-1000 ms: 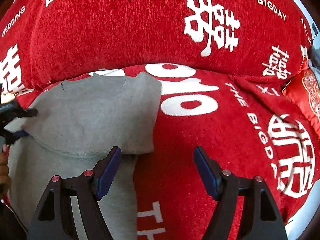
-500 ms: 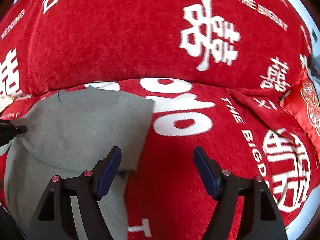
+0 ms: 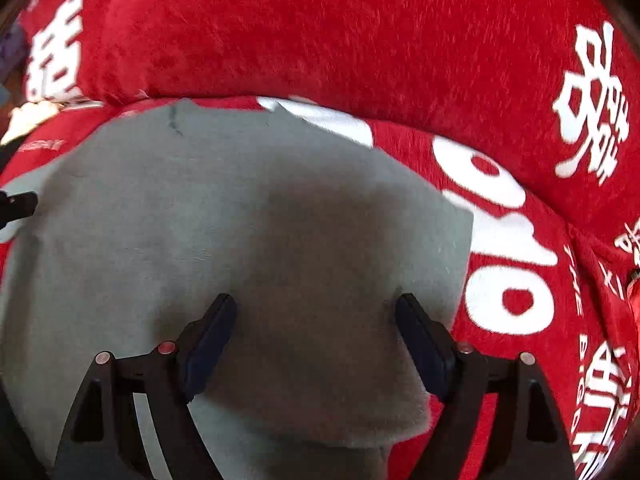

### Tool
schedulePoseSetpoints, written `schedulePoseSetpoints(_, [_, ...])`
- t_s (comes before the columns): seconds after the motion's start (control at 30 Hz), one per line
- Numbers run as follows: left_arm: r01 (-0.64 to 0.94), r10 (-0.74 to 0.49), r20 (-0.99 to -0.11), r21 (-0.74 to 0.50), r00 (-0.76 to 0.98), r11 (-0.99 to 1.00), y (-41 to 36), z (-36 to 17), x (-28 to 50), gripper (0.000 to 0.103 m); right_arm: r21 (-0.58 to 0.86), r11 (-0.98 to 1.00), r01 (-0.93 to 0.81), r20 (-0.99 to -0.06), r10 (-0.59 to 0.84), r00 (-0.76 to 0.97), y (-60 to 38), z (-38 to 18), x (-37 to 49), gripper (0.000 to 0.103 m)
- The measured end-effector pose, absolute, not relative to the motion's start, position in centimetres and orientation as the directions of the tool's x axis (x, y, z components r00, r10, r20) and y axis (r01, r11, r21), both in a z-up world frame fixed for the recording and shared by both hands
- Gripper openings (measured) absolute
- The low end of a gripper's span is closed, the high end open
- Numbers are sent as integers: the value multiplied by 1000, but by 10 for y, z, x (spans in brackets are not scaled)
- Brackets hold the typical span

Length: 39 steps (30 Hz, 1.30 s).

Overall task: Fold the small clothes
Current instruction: 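Grasp the other grey sleeve with the left gripper, then fold the sleeve across the body with the left gripper and release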

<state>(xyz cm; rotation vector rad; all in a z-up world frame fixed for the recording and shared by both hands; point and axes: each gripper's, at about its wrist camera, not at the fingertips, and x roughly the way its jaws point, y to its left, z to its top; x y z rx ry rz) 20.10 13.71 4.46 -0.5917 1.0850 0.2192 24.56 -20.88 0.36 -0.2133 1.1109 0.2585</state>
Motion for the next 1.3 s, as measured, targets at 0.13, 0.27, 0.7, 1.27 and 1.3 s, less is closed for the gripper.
schedulePoseSetpoints(0.13, [-377,-118,-871,-324,477,868,113,64,202,102,-84,965,-250,-843,65,534,-249,37,233,84])
schedulePoseSetpoints(0.27, [-298,-142,-841,-336,522,893,71,64,213,102,-109,988,-112,-865,-39,501,-294,32,238,84])
schedulePoseSetpoints(0.7, [-219,38,-933,-44,357,975,66,-6,273,103,-2,967,-255,-935,89,342,-225,-23,303,92])
schedulePoseSetpoints(1.27, [-68,26,-915,-2,402,998,30,7,218,103,-218,958,-189,-872,-104,478,-265,-1,191,91])
schedulePoseSetpoints(1.3, [-78,25,-913,-8,406,997,38,7,218,103,-199,963,-183,-881,-94,463,-279,3,181,91])
